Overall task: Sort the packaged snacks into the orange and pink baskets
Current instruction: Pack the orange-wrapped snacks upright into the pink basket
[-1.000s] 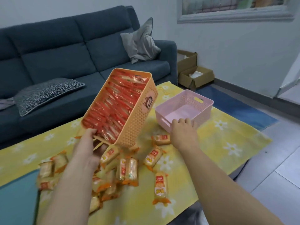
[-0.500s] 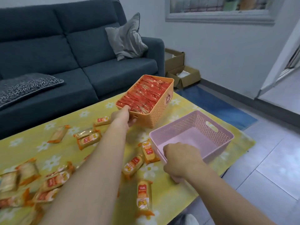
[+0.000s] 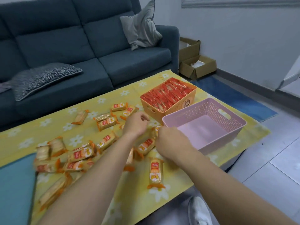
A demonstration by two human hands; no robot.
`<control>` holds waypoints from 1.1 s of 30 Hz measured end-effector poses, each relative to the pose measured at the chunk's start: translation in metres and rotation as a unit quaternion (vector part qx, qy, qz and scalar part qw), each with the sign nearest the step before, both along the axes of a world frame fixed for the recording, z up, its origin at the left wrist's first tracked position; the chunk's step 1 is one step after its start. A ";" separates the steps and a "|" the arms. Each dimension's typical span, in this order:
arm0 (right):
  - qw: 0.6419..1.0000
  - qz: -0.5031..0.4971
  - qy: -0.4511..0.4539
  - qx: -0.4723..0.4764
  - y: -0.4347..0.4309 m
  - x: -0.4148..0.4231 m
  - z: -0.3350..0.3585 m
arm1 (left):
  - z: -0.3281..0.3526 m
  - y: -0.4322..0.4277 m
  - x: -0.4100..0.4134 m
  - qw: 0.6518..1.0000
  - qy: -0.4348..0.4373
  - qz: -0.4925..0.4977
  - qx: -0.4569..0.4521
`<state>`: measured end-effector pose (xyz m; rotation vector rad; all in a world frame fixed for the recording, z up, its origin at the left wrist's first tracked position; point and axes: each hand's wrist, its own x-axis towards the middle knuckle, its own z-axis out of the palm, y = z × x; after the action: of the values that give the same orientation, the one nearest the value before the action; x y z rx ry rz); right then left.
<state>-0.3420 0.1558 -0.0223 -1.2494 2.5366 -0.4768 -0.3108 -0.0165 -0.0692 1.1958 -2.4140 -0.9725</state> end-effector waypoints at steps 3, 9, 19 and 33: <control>0.990 0.026 -0.055 0.125 -0.003 0.025 -0.021 | -0.022 0.025 0.043 0.977 -0.155 -0.143 -0.018; 0.980 0.013 -0.067 0.185 -0.007 0.057 -0.048 | -0.017 0.051 0.072 0.972 -0.177 -0.116 -0.102; 0.990 -0.035 0.121 0.060 -0.060 0.026 -0.050 | 0.000 0.036 0.135 0.967 -0.220 0.072 -0.106; 0.984 -0.155 -0.049 0.076 -0.093 0.018 -0.073 | 0.016 0.014 0.164 0.936 -0.304 -0.088 -0.155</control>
<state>-0.3243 0.0629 -0.0951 -0.7630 2.6347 -0.3886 -0.1472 -0.0024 -0.0532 1.3145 -3.0405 -0.2386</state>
